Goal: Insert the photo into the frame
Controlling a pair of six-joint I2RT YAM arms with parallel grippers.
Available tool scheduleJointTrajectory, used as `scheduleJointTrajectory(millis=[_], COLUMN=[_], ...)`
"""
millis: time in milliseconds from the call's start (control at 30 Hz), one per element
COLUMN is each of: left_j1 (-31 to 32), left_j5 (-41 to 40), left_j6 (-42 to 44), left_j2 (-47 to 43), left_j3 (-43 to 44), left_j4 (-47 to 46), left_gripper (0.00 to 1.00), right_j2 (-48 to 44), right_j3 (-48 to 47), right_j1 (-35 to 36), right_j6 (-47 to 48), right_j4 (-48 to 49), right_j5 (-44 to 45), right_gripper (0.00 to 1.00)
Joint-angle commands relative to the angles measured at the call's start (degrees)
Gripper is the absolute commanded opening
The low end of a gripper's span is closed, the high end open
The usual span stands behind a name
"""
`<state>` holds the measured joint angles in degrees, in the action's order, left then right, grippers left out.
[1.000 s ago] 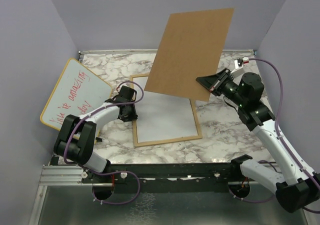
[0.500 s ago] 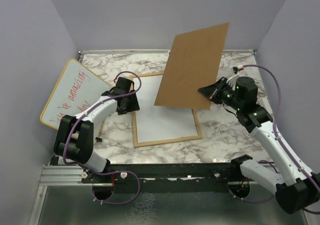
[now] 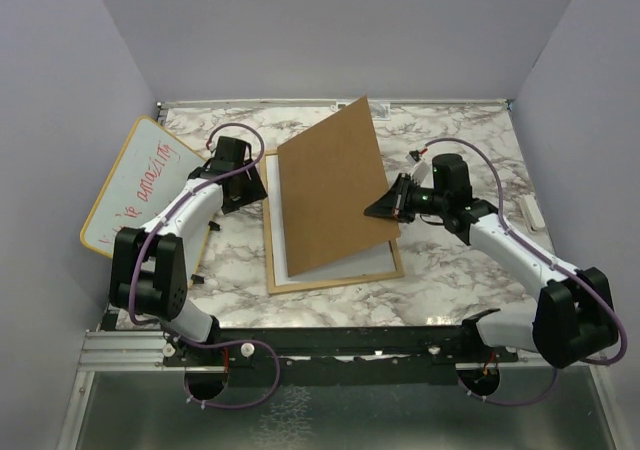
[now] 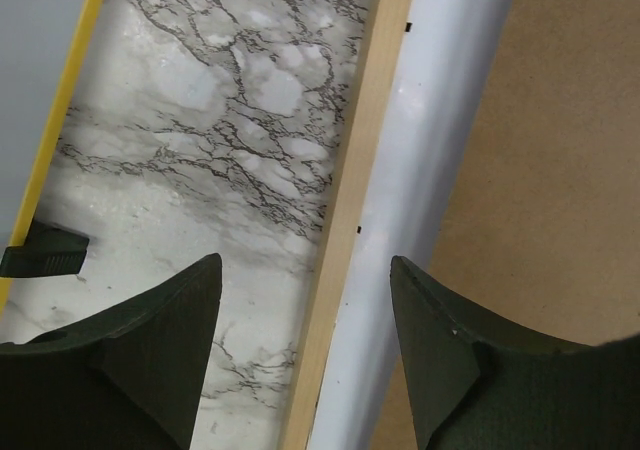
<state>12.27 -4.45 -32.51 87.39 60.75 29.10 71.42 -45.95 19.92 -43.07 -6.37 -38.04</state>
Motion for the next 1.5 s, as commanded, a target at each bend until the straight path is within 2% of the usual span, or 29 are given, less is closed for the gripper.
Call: scheduleJointTrajectory(millis=[0, 467, 633, 1000, 1233, 1467], left_j1=[-1.6, -3.0, -3.0, -3.0, -3.0, -3.4], left_j5=[-1.9, 4.3, 3.4, 10.9, 11.7, 8.5], left_j6=[-1.4, -2.8, -5.0, -6.2, -6.8, -5.5], left_j2=[3.3, 12.6, 12.2, 12.0, 11.5, 10.5], left_j3=[1.8, 2.9, 1.5, -2.3, -2.3, -0.3], left_j4=[0.7, -4.4, -2.0, -4.4, -4.6, -2.3], left_gripper=[0.68, 0.51, 0.41, 0.35, 0.35, 0.35], right_j2=[2.9, 6.4, 9.3, 12.8, 14.6, 14.0], right_j3=[0.0, 6.7, 7.5, 7.5, 7.6, 3.9], right_j1=[0.0, 0.0, 0.0, 0.1, 0.1, 0.0], right_j6=[-0.3, -2.9, -6.4, -6.8, -2.4, 2.6], right_j4=[12.5, 19.7, 23.3, 22.5, 18.1, 8.6], right_j5=[-6.7, -9.0, -10.1, -11.1, -9.8, -5.8], right_gripper=[0.01, 0.0, 0.0, 0.01, 0.17, 0.49])
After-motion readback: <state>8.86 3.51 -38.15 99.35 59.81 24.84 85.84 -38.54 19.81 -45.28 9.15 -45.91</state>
